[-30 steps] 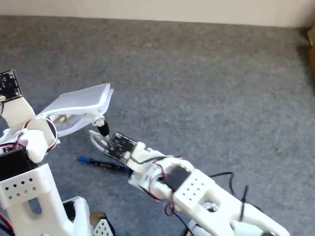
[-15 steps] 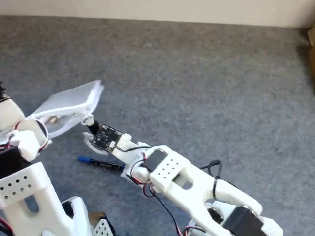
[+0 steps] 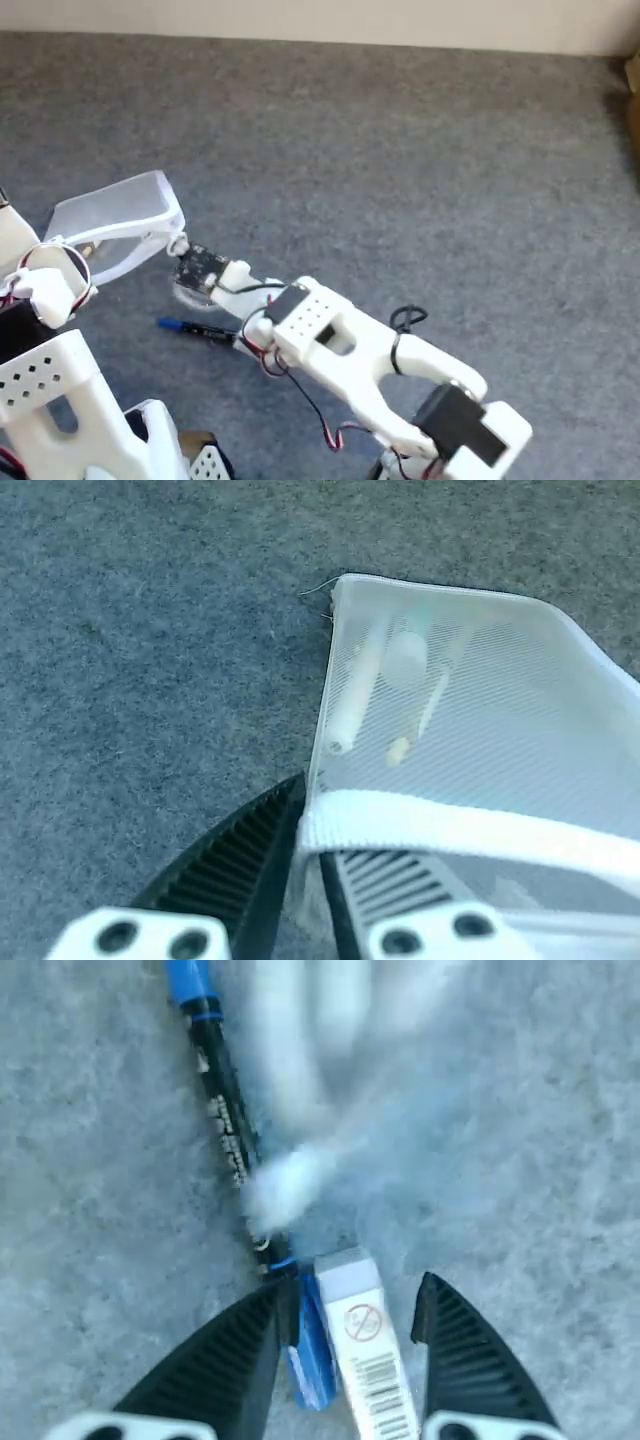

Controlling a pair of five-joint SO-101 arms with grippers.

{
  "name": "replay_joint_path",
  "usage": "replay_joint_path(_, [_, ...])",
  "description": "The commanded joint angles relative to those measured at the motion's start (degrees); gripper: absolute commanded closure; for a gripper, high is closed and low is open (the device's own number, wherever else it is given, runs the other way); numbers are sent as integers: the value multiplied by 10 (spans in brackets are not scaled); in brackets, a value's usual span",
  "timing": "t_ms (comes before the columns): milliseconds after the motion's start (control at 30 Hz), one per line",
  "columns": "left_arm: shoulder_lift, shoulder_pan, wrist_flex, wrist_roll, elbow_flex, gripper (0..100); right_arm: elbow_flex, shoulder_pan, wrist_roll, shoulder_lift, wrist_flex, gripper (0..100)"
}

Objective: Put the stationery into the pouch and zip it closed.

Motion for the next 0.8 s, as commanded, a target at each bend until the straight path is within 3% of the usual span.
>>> replay_joint_path(0, [-3, -9, -9, 7, -5, 993, -37, 32, -4, 22, 3, 818])
replay_joint_path(100, [-3, -9, -9, 7, -4, 993, -39, 47, -4, 35, 4, 844])
replay_joint_path(300, [-3, -7, -11, 7, 4, 993, -35, 53, -4, 35, 6, 997])
replay_joint_path(767, [-3, -6, -9, 4, 5, 993, -34, 65, -4, 24, 7, 994])
